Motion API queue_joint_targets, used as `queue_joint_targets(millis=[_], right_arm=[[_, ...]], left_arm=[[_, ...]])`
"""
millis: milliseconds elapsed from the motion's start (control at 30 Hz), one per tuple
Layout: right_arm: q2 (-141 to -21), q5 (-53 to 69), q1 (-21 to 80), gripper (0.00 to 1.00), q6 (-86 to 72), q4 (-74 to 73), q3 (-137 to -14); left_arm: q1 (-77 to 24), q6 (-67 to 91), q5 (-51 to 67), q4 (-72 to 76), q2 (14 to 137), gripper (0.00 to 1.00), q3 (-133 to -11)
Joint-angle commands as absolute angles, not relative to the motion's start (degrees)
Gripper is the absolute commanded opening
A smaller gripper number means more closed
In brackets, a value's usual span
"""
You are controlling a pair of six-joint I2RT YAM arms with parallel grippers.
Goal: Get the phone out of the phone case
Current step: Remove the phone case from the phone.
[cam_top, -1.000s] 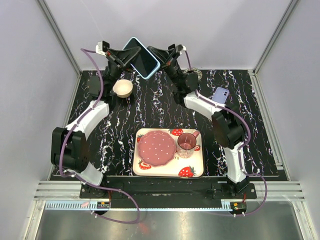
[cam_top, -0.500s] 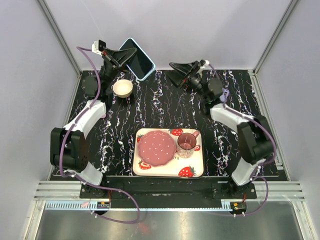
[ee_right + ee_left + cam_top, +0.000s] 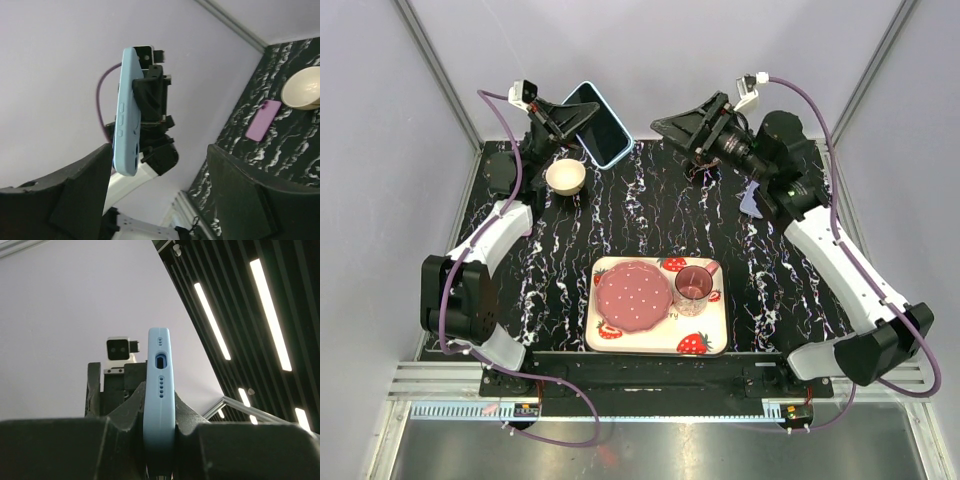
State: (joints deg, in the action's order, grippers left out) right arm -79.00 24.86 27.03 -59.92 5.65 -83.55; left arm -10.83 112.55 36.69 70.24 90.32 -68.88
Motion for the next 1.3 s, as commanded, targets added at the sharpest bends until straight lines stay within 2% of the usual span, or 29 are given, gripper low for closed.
queue_joint_targets(millis=[0, 133, 400, 967, 1267], right_arm=[[-80.1, 18.5, 29.8, 0.8, -43.7, -12.8, -91.5], [-81.9, 16.7, 32.2, 0.8, -39.3, -18.4, -96.6], [-81.1, 14.6, 34.1, 0.8, -37.0, -18.9, -96.2], [-75.9, 16.0, 34.1, 0.8, -39.0, -11.7, -91.3], [-77.6, 18.6, 34.5, 0.8, -39.8, -10.8, -91.6]], left_arm=[[-10.8, 111.3, 38.8, 79.3, 87.5, 0.0, -70.1], [-10.7, 109.4, 40.0, 76.5, 87.4, 0.0, -70.3], [-10.7, 108.8, 40.3, 74.5, 87.5, 0.0, -70.4], [-10.8, 108.4, 40.2, 73.7, 87.9, 0.0, -70.0], [-10.8, 108.3, 40.2, 73.6, 87.8, 0.0, -70.0]])
